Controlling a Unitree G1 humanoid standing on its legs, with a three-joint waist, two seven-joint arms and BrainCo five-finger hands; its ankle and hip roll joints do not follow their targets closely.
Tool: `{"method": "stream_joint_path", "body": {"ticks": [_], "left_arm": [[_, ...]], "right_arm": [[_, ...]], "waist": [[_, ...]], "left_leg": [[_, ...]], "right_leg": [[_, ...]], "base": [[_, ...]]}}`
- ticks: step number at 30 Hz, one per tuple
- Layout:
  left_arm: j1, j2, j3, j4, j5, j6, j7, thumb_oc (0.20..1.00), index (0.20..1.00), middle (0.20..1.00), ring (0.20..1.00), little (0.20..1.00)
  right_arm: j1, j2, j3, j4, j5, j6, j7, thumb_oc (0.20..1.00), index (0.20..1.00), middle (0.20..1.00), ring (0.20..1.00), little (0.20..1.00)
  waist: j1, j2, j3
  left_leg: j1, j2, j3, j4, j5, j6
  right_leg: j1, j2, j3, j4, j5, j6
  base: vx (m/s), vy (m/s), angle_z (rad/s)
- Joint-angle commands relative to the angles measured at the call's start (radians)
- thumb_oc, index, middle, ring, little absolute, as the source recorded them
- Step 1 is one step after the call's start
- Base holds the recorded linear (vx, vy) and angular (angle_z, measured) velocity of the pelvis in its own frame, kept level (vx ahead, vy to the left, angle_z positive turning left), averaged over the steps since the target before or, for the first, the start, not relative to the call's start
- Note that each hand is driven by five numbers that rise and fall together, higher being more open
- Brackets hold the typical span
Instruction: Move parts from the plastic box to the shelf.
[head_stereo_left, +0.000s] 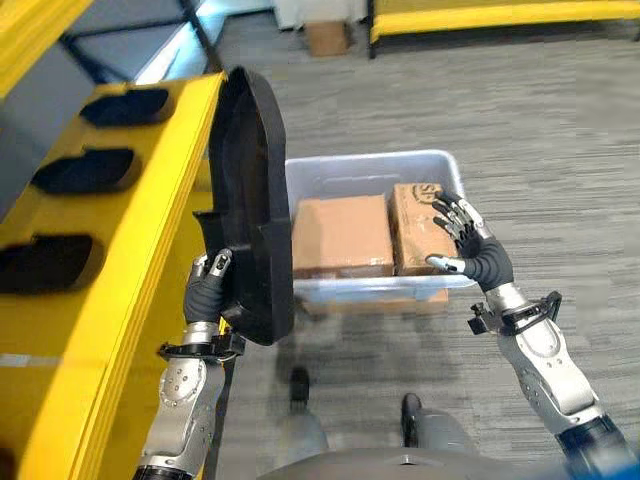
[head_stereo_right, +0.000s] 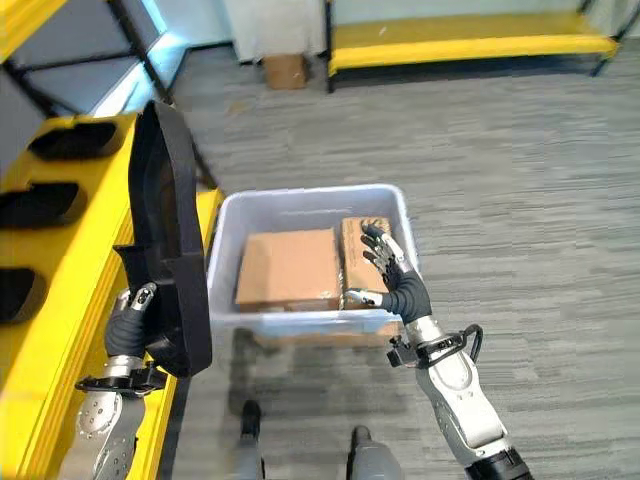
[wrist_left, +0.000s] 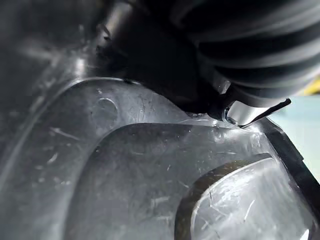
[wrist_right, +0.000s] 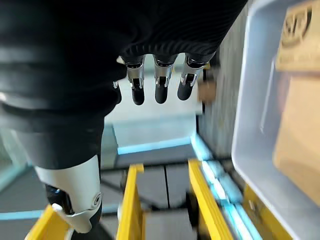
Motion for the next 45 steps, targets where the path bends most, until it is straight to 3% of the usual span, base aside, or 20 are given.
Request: {"method": "stream_joint_path", "body": {"ticks": [1,2,4,6,7,8,9,11,16,23,28,32,36,37,38,39,41,42,43,45], "left_arm": [[-0.126,0.017,0.053,-0.055,-0.034,-0.076,-0.005,0.200,0.200,0.200,0.200,0.200],[-0.135,0.020,0.034,-0.070,-0.055,-0.074,-0.023,0.200,0.200,0.200,0.200,0.200],[-0.134,0.018,0.030,-0.077,-0.057,-0.072,-0.026,0.200,0.200,0.200,0.200,0.200],[-0.150,0.016,0.014,-0.089,-0.065,-0.063,-0.042,0.200,0.200,0.200,0.200,0.200],[-0.154,0.016,0.013,-0.092,-0.060,-0.060,-0.043,0.200,0.200,0.200,0.200,0.200],[-0.160,0.019,0.004,-0.097,-0.057,-0.054,-0.050,0.200,0.200,0.200,0.200,0.200],[-0.144,0.016,0.009,-0.108,-0.050,-0.051,-0.055,0.200,0.200,0.200,0.200,0.200],[-0.138,0.021,0.013,-0.111,-0.048,-0.049,-0.061,0.200,0.200,0.200,0.200,0.200],[-0.107,0.043,0.048,-0.130,-0.032,-0.048,-0.055,0.200,0.200,0.200,0.200,0.200],[-0.092,0.043,0.070,-0.133,-0.008,-0.037,-0.042,0.200,0.200,0.200,0.200,0.200],[-0.093,0.047,0.079,-0.131,0.010,-0.030,-0.033,0.200,0.200,0.200,0.200,0.200],[-0.088,0.054,0.083,-0.136,0.002,-0.033,-0.038,0.200,0.200,0.200,0.200,0.200],[-0.088,0.069,0.083,-0.145,-0.001,-0.031,-0.048,0.200,0.200,0.200,0.200,0.200],[-0.102,0.078,0.067,-0.134,0.018,-0.036,-0.039,0.200,0.200,0.200,0.200,0.200],[-0.110,0.082,0.062,-0.125,0.015,-0.039,-0.036,0.200,0.200,0.200,0.200,0.200],[-0.113,0.081,0.056,-0.113,0.010,-0.041,-0.039,0.200,0.200,0.200,0.200,0.200],[-0.112,0.080,0.050,-0.106,0.020,-0.036,-0.047,0.200,0.200,0.200,0.200,0.200],[-0.114,0.078,0.042,-0.096,0.020,-0.031,-0.054,0.200,0.200,0.200,0.200,0.200],[-0.122,0.072,0.030,-0.083,0.018,-0.035,-0.056,0.200,0.200,0.200,0.200,0.200],[-0.131,0.066,0.025,-0.072,0.011,-0.043,-0.053,0.200,0.200,0.200,0.200,0.200]], "right_arm": [[-0.008,-0.061,-0.028,-0.027,-0.056,-0.083,-0.046,1.000,1.000,1.000,1.000,1.000],[-0.004,-0.063,-0.025,-0.022,-0.054,-0.078,-0.043,1.000,1.000,1.000,1.000,1.000],[0.003,-0.061,-0.026,-0.023,-0.051,-0.077,-0.040,1.000,1.000,1.000,1.000,1.000],[0.011,-0.048,-0.027,-0.023,-0.033,-0.074,-0.030,1.000,1.000,1.000,1.000,1.000],[0.017,-0.044,-0.032,-0.025,-0.028,-0.072,-0.028,1.000,1.000,1.000,1.000,1.000],[0.022,-0.030,-0.035,-0.031,-0.014,-0.066,-0.025,1.000,1.000,1.000,1.000,1.000],[0.035,-0.031,-0.050,-0.039,-0.015,-0.070,-0.029,1.000,1.000,1.000,1.000,1.000],[0.041,-0.023,-0.053,-0.037,-0.022,-0.064,-0.030,1.000,1.000,1.000,1.000,1.000],[0.057,-0.011,-0.040,-0.030,-0.032,-0.042,-0.011,1.000,1.000,1.000,1.000,1.000],[0.048,-0.001,-0.015,-0.007,-0.057,-0.019,-0.006,1.000,1.000,1.000,1.000,1.000],[0.027,0.007,0.001,0.007,-0.064,-0.011,-0.008,1.000,1.000,1.000,1.000,1.000],[0.022,0.025,0.012,0.018,-0.071,-0.007,-0.010,1.000,1.000,1.000,1.000,1.000],[0.039,0.050,0.018,0.037,-0.074,0.004,-0.009,1.000,1.000,1.000,1.000,1.000],[0.042,0.057,0.025,0.041,-0.071,0.006,-0.009,1.000,1.000,1.000,1.000,1.000],[0.039,0.053,0.024,0.042,-0.067,0.005,-0.010,1.000,1.000,1.000,1.000,1.000],[0.042,0.047,0.026,0.037,-0.060,0.006,-0.001,1.000,1.000,1.000,1.000,1.000],[0.058,0.035,0.025,0.025,-0.043,0.003,0.019,1.000,1.000,1.000,1.000,1.000],[0.073,0.025,0.025,0.020,-0.027,0.002,0.034,1.000,1.000,1.000,1.000,1.000],[0.077,0.022,0.032,0.023,-0.014,-0.005,0.042,1.000,1.000,1.000,1.000,1.000],[0.078,0.015,0.038,0.024,-0.003,-0.008,0.051,1.000,1.000,1.000,1.000,1.000]], "waist": [[-0.053,0.003,-0.042],[-0.063,-0.013,-0.039],[-0.074,-0.020,-0.041],[-0.098,-0.032,-0.062],[-0.106,-0.031,-0.066],[-0.121,-0.022,-0.082],[-0.125,-0.016,-0.088],[-0.117,-0.016,-0.089],[-0.073,-0.045,-0.076],[-0.022,-0.076,-0.076],[0.006,-0.102,-0.071],[0.026,-0.115,-0.067],[0.023,-0.099,-0.071],[-0.009,-0.097,-0.058],[-0.032,-0.092,-0.050],[-0.053,-0.082,-0.043],[-0.081,-0.081,-0.038],[-0.110,-0.097,-0.041],[-0.129,-0.113,-0.052],[-0.133,-0.129,-0.062]], "left_leg": [[0.090,0.129,0.150,0.021,0.177,-0.209],[0.119,0.104,0.142,0.113,0.106,-0.198],[0.132,0.093,0.139,0.139,0.067,-0.195],[0.217,0.075,0.142,0.240,-0.015,-0.181],[0.247,0.060,0.129,0.246,-0.045,-0.176],[0.306,-0.008,0.106,0.183,-0.142,-0.157],[0.313,-0.005,0.146,0.131,-0.181,-0.157],[0.321,-0.024,0.171,0.101,-0.232,-0.146],[0.280,-0.097,0.148,0.093,-0.268,-0.113],[0.238,-0.176,0.074,0.065,-0.275,-0.084],[0.196,-0.227,0.026,0.107,-0.300,-0.059],[0.164,-0.284,-0.005,0.151,-0.326,-0.034],[0.197,-0.316,-0.023,0.108,-0.318,0.002],[0.213,-0.330,-0.048,0.064,-0.272,0.018],[0.217,-0.326,-0.064,0.052,-0.256,0.021],[0.231,-0.319,-0.071,0.038,-0.243,0.025],[0.256,-0.320,-0.087,0.012,-0.225,0.029],[0.263,-0.337,-0.111,-0.010,-0.209,0.031],[0.260,-0.356,-0.136,-0.021,-0.197,0.031],[0.252,-0.371,-0.141,-0.023,-0.197,0.027]], "right_leg": [[0.103,-0.088,-0.023,-0.068,0.058,0.127],[0.105,-0.115,-0.057,-0.110,0.098,0.122],[0.114,-0.127,-0.086,-0.132,0.111,0.121],[0.118,-0.148,-0.162,-0.158,0.133,0.105],[0.120,-0.154,-0.186,-0.155,0.136,0.108],[0.112,-0.183,-0.238,-0.140,0.161,0.129],[0.128,-0.200,-0.235,-0.130,0.159,0.156],[0.132,-0.230,-0.248,-0.117,0.172,0.171],[0.169,-0.314,-0.302,-0.149,0.250,0.224],[0.223,-0.373,-0.391,-0.200,0.318,0.273],[0.238,-0.412,-0.414,-0.208,0.367,0.302],[0.250,-0.455,-0.414,-0.214,0.428,0.322],[0.209,-0.485,-0.322,-0.122,0.447,0.317],[0.145,-0.442,-0.183,-0.111,0.467,0.279],[0.102,-0.375,-0.076,-0.107,0.439,0.256],[0.059,-0.273,0.009,-0.076,0.370,0.228],[0.012,-0.123,0.102,-0.041,0.282,0.192],[-0.001,0.005,0.161,-0.054,0.235,0.171],[0.011,0.083,0.218,-0.100,0.217,0.149],[0.045,0.114,0.264,-0.193,0.227,0.136]], "base": [[-0.32,-0.175,2.39],[-0.35,-0.150,2.60],[-0.19,-0.059,1.63],[-0.15,-0.044,0.85],[-0.08,0.095,1.31],[0.06,0.216,1.61],[0.12,0.285,1.80],[0.10,0.239,1.24],[0.02,0.195,0.58],[0.02,0.110,0.43],[0.00,0.107,0.36],[0.00,0.179,0.50],[0.05,0.251,0.38],[-0.01,0.254,0.23],[-0.04,0.230,0.37],[0.02,0.165,0.60],[0.08,0.143,0.31],[0.11,0.077,0.03],[0.10,0.017,0.22],[0.05,-0.039,0.65]]}}
